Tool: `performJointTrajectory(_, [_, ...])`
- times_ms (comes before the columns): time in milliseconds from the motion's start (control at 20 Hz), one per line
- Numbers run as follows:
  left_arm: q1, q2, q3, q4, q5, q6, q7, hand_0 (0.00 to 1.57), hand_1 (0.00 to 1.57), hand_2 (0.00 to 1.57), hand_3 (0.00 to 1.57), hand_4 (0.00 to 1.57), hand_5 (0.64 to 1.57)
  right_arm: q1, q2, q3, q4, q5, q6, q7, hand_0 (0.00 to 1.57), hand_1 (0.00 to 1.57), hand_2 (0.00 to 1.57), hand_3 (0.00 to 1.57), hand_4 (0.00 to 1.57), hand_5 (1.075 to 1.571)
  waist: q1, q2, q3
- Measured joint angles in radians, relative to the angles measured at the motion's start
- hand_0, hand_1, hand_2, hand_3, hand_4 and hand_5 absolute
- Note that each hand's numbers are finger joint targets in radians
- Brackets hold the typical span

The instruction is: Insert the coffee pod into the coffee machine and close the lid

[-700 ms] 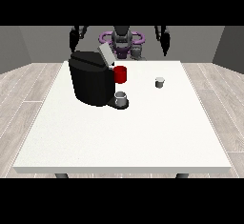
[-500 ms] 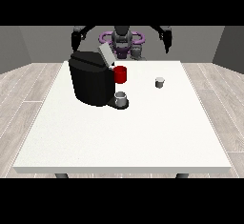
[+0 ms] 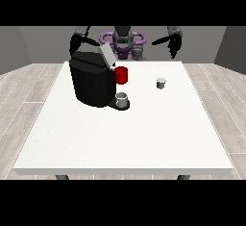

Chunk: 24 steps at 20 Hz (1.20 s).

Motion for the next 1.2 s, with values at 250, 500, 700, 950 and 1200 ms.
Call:
performJointTrajectory(250, [-0.11, 0.074, 0.038, 0.113, -0.046, -0.034, 0.015, 0.0, 0.0, 0.0, 0.0, 0.0, 1.571, -0.049, 0.027, 0.037, -0.008, 0.043, -0.028, 0.006, 0.0, 0.0, 0.0, 0.0, 0.0, 1.571, -0.042, 0.058, 0.0002])
performJointTrajectory(500, [-0.189, 0.112, 0.033, 0.218, -0.12, -0.044, 0.029, 0.0, 0.0, 0.0, 0.0, 0.0, 1.571, -0.072, 0.046, 0.057, -0.01, 0.038, -0.017, 0.015, 0.0, 0.0, 0.0, 0.0, 0.0, 1.571, -0.085, 0.102, 0.0003])
performJointTrajectory(700, [-0.255, 0.154, 0.051, 0.336, -0.155, -0.068, 0.0, 0.0, 0.0, 0.0, 0.0, 0.0, 1.571, -0.096, 0.056, 0.079, -0.02, 0.061, -0.035, 0.042, 0.0, 0.0, 0.0, 0.0, 0.0, 1.571, -0.106, 0.145, 0.0001])
performJointTrajectory(950, [-0.309, 0.147, 0.019, 0.417, -0.233, -0.053, -0.017, 0.0, 0.0, 0.0, 0.0, 0.0, 1.571, -0.135, 0.071, 0.071, 0.03, 0.052, -0.046, 0.039, 0.0, 0.0, 0.0, 0.0, 0.0, 1.571, -0.097, 0.182, 0.0003])
performJointTrajectory(1200, [-0.369, 0.125, 0.015, 0.524, -0.314, 0.023, -0.065, 0.76, 0.76, 0.88, 0.62, 0.0, 1.571, -0.172, 0.063, 0.058, 0.066, 0.035, -0.043, 0.039, 0.0, 0.0, 0.0, 0.0, 0.0, 1.571, -0.097, 0.207, 0.0001])
